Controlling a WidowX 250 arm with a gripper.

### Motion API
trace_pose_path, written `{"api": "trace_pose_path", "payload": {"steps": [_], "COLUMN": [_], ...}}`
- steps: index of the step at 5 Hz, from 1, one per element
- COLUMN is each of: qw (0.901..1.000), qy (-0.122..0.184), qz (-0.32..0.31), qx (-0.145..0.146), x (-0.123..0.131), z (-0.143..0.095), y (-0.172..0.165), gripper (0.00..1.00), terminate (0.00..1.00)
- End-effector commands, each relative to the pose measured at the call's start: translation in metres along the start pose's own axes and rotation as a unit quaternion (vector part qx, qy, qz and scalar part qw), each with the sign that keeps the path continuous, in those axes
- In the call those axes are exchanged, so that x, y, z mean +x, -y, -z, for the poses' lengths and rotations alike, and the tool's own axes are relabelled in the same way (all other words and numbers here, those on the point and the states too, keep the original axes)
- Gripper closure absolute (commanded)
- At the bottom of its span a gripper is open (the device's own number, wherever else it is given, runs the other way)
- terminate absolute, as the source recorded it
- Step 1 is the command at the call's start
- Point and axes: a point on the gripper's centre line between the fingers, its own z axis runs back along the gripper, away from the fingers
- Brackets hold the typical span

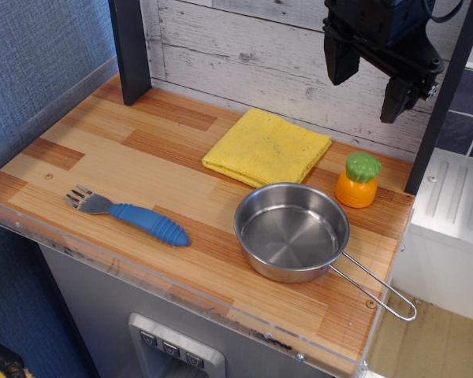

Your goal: Drag the napkin to the upper left corner of table

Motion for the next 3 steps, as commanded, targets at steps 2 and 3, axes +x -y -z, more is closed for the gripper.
{"api": "trace_pose_path", "payload": {"steps": [2,3], "qw": [0.9979,0.9941], "qy": [-0.014,-0.033], "qz": [-0.063,-0.102], "qx": [0.004,0.015], "x": [-0.015,-0.031], "z": [0.0,0.003], "y": [-0.02,-0.037], "gripper": [0.0,0.0], "terminate": [0.0,0.0]}}
